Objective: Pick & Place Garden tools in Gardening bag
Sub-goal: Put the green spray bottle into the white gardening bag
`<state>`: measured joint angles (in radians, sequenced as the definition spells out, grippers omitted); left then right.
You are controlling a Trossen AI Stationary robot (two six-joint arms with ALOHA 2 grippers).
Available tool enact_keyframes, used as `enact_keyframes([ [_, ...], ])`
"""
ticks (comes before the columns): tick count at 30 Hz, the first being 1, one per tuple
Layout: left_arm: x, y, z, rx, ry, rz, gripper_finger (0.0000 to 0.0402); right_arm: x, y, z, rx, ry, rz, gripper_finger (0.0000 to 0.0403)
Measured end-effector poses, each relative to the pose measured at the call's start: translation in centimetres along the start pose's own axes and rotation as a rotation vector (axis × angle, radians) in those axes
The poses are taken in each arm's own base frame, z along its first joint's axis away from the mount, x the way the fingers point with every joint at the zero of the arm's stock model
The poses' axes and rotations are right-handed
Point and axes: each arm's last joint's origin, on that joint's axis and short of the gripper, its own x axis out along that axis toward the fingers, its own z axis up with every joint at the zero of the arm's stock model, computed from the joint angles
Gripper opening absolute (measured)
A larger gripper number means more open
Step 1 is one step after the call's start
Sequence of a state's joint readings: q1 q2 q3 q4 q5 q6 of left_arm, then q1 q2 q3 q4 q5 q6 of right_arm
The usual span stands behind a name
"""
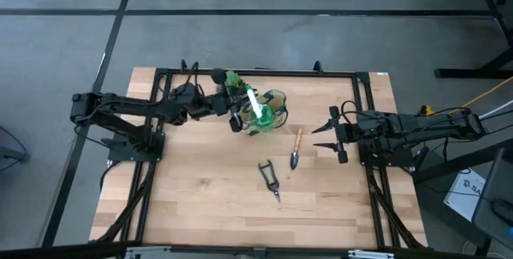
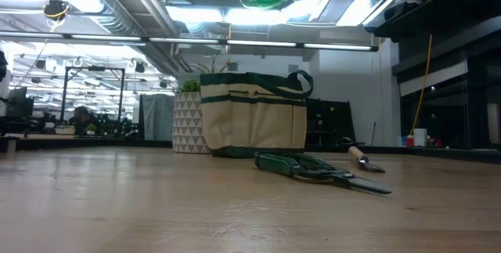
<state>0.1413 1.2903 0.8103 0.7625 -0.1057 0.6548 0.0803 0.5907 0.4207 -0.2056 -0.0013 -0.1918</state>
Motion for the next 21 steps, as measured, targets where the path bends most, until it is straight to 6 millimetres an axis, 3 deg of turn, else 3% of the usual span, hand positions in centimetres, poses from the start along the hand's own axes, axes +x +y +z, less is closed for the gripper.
enact_keyframes([
  [14,5.8,0.1,-0.2,0.09,0.248,0.171,0.0033,0.0,0.0,0.0,0.0,0.0,0.0,0.0201],
  [21,6.8,-0.8,-1.8,0.217,0.397,0.246,0.0033,0.0,0.0,0.0,0.0,0.0,0.0,0.0201],
])
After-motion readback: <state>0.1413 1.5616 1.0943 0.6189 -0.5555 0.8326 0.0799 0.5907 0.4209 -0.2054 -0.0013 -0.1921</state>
